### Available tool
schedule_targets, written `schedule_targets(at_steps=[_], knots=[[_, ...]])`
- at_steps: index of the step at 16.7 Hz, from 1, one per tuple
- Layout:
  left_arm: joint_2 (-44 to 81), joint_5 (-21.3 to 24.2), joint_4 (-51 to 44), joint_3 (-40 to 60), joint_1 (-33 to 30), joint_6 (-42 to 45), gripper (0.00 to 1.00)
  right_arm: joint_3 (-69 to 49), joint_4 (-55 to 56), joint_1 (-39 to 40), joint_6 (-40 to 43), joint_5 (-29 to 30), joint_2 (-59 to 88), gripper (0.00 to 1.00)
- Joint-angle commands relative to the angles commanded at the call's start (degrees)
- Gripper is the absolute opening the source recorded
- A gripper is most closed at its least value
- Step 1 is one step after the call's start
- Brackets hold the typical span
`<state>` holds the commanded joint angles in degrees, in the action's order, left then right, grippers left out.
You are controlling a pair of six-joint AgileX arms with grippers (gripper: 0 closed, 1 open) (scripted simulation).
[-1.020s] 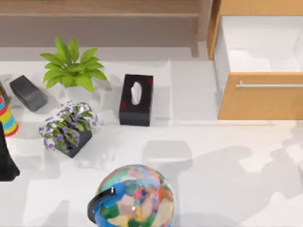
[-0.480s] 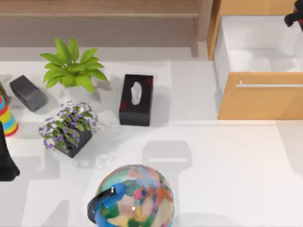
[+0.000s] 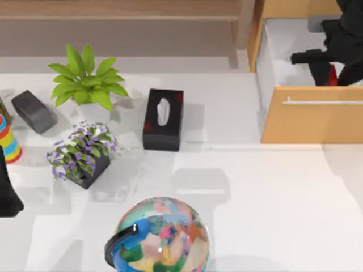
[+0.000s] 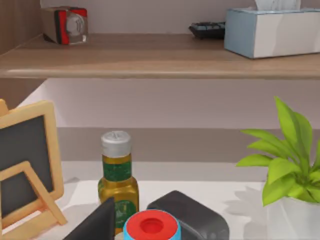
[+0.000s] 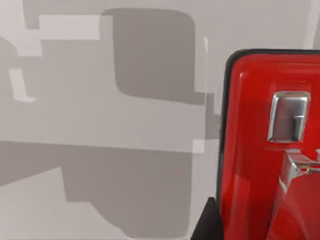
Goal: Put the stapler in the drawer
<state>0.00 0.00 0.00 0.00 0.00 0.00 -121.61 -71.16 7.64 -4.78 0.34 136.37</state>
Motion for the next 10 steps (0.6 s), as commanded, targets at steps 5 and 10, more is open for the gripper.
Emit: schedule_targets(at_steps=[5,10], knots=[[0.0,0.0,0.0,0.0,0.0,0.0,1.0,-1.9,-2.4,-0.1,-2.9,-0.5,2.9,0.0],[0.0,0.0,0.0,0.0,0.0,0.0,1.0,-1.0,-1.5,-0.2,-2.9,-0.5,3.0,0.0]])
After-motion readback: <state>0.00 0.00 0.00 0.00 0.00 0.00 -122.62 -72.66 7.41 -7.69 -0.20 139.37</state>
